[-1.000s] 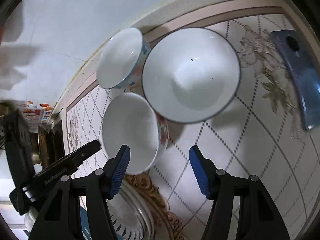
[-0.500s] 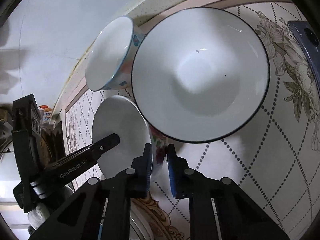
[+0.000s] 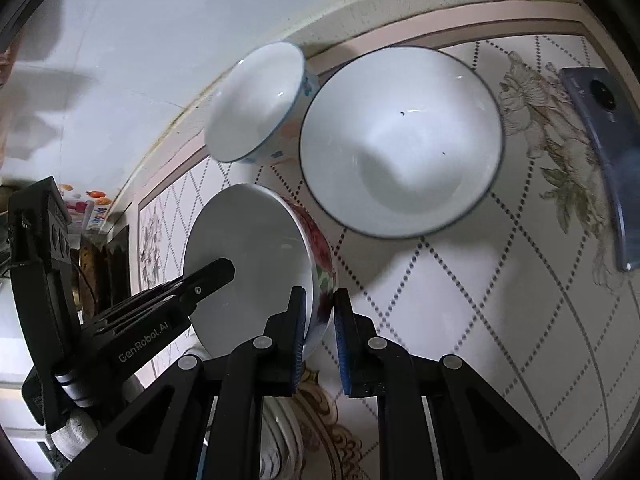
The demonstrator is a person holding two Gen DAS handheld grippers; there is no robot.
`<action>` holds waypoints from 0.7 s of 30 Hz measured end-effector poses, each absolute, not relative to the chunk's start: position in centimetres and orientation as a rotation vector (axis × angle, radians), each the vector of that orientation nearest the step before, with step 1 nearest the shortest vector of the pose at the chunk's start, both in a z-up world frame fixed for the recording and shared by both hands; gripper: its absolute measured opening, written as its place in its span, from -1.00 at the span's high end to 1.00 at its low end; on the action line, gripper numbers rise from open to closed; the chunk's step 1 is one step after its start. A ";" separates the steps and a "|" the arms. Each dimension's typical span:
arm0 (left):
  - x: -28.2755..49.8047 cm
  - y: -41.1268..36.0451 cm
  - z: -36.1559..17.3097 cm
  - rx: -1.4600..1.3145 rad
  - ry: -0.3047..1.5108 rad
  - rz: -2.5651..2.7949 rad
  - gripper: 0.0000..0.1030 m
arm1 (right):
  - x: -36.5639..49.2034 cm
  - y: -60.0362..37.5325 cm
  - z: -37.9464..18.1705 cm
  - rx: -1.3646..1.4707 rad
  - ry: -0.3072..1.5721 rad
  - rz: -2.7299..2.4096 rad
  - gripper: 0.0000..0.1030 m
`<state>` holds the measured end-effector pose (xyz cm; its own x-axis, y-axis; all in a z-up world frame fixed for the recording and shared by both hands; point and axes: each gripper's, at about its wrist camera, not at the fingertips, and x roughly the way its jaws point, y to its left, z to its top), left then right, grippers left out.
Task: Organize plates and bowls
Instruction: 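Grasp a plain white bowl with the left tool while the right tool grasps a pink-rimmed bowl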
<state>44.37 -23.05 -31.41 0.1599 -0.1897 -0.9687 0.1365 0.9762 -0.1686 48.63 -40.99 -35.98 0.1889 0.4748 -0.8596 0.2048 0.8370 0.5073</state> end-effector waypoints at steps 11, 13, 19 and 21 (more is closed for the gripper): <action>38.3 -25.2 -30.7 -0.005 1.378 -0.333 0.80 | 41.2 -42.8 -33.3 0.555 1.382 0.182 0.69; 37.5 -25.8 -31.2 0.002 1.395 -0.348 0.80 | 39.6 -43.6 -33.5 0.562 1.391 0.167 0.69; 35.4 -28.2 -33.1 0.063 1.429 -0.381 0.80 | 35.8 -45.6 -35.4 0.587 1.426 0.121 0.69; 34.7 -28.9 -33.7 0.085 1.431 -0.389 0.80 | 34.9 -46.0 -36.2 0.596 1.439 0.109 0.69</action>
<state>34.75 -28.90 -33.67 0.0883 -0.2102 -0.9737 0.3115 0.9343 -0.1734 34.90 -45.98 -36.20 0.1542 0.4184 -0.8951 0.2784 0.8508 0.4456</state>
